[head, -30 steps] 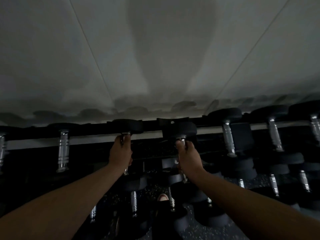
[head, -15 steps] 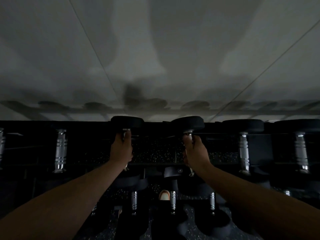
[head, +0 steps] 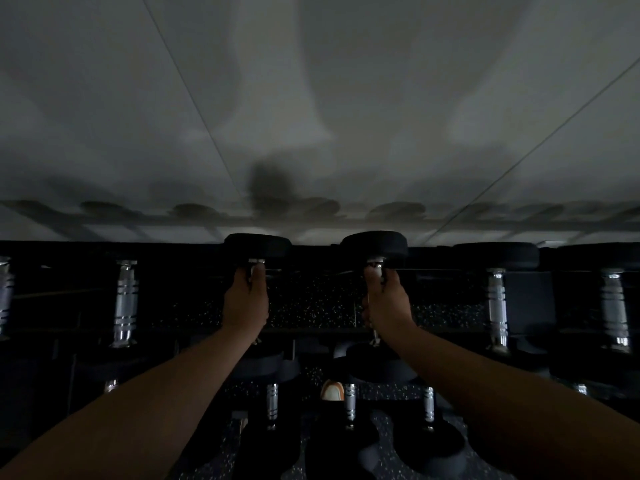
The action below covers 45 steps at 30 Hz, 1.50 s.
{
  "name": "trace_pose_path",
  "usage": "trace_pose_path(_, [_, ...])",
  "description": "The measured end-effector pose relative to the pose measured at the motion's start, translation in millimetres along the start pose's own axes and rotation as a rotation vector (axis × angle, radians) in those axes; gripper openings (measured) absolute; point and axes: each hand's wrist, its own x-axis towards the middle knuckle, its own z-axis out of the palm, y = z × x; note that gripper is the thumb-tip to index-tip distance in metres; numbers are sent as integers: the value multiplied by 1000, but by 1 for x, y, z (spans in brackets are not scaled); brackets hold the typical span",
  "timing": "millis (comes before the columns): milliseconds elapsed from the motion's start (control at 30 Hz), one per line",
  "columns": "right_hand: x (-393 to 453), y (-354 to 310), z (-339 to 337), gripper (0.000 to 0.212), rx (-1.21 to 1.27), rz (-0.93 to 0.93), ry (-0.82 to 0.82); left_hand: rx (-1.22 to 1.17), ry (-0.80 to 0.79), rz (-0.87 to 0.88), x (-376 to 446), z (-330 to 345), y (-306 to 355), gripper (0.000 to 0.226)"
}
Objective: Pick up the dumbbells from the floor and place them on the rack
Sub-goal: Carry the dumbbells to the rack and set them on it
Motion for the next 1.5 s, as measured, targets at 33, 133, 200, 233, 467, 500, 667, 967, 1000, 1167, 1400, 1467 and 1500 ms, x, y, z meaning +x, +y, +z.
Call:
trace_pose_path(33, [1, 0, 0, 34, 0, 4, -7, 9, -1, 8, 0, 0, -1, 30])
trace_pose_path(133, [3, 0, -1, 35, -6, 16, -12, 42, -14, 17, 1, 0, -1, 38])
trace_pose_path(200, [2, 0, -2, 35, -25, 15, -14, 71, -29, 15, 1, 1, -2, 46])
trace_pose_path(233, [1, 0, -1, 35, -36, 10, -19, 81, -37, 14, 1, 1, -3, 47])
trace_pose_path(467, [-5, -2, 6, 24, -97, -25, -11, 90, -17, -16, 1, 4, -3, 48])
trace_pose_path(500, [-6, -2, 7, 24, -101, -22, -10, 96, -14, -13, 0, 3, -3, 49])
trace_pose_path(667, [-7, -4, 8, 24, -102, -11, -20, 117, -22, -5, -5, 2, 3, 51])
trace_pose_path(967, [-12, -17, 6, 29, -150, 55, -75, 118, -108, -4, -10, -2, 12, 52])
trace_pose_path(1000, [-14, -20, 5, 32, -159, 56, -77, 131, -124, -5, -12, -2, 14, 54])
trace_pose_path(1167, [-33, -39, 0, 50, -245, 31, -92, 174, -150, 75, -26, -16, 18, 41])
trace_pose_path(1400, [-78, -64, 7, 57, -343, -67, -62, 231, -186, 196, -42, -59, 25, 55])
trace_pose_path(1467, [-95, -75, 13, 58, -331, -109, -55, 251, -197, 212, -45, -78, 29, 58])
trace_pose_path(1500, [-103, -80, 18, 57, -339, -129, -47, 271, -196, 251, -47, -88, 31, 55])
